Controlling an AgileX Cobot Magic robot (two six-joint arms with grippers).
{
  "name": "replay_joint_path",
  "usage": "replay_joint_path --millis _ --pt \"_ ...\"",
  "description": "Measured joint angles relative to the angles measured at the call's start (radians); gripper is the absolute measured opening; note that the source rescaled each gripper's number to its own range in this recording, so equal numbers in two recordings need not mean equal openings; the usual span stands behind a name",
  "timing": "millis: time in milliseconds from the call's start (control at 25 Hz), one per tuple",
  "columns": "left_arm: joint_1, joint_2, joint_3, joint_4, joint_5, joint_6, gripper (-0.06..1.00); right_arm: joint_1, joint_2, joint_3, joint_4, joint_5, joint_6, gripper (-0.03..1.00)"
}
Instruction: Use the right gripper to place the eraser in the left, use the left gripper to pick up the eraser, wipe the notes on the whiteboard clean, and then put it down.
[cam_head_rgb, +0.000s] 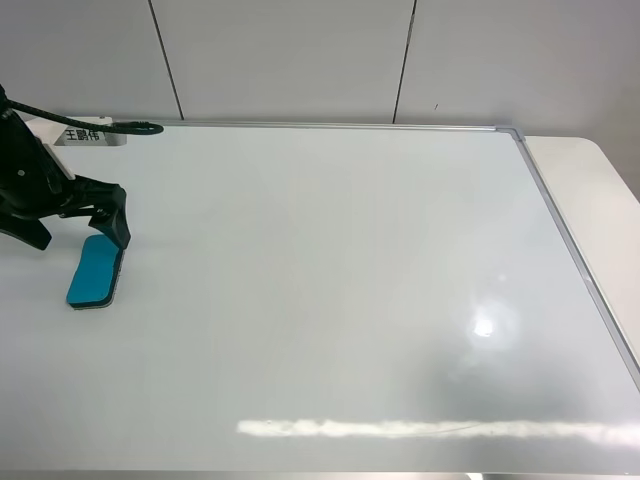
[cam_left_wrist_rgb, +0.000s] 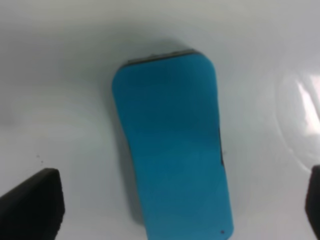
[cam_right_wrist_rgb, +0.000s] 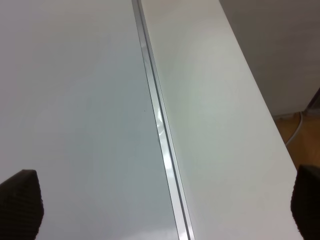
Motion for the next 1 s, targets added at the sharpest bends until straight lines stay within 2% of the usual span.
replay_joint_path --millis 160,360,480,800,1000 --pt "0.0 0.0 0.0 0.005 -0.016 0.0 0.99 0.0 0.0 0.0 0.0 0.0 0.0 1.0" --pt "0.0 -0.068 0.0 0.12 -0.017 -0.008 0.99 0.0 0.0 0.0 0.0 0.0 0.0 1.0" --pt "0.0 -0.172 0.0 0.153 0.022 -0.044 0.99 0.0 0.0 0.0 0.0 0.0 0.0 1.0" --pt "0.0 -0.531 0.006 0.164 0.151 -0.058 1.0 0.0 0.0 0.0 0.0 0.0 0.0 1.0" --pt "0.0 -0.776 0.11 0.173 0.183 -0.058 1.0 0.0 0.0 0.0 0.0 0.0 0.0 1.0"
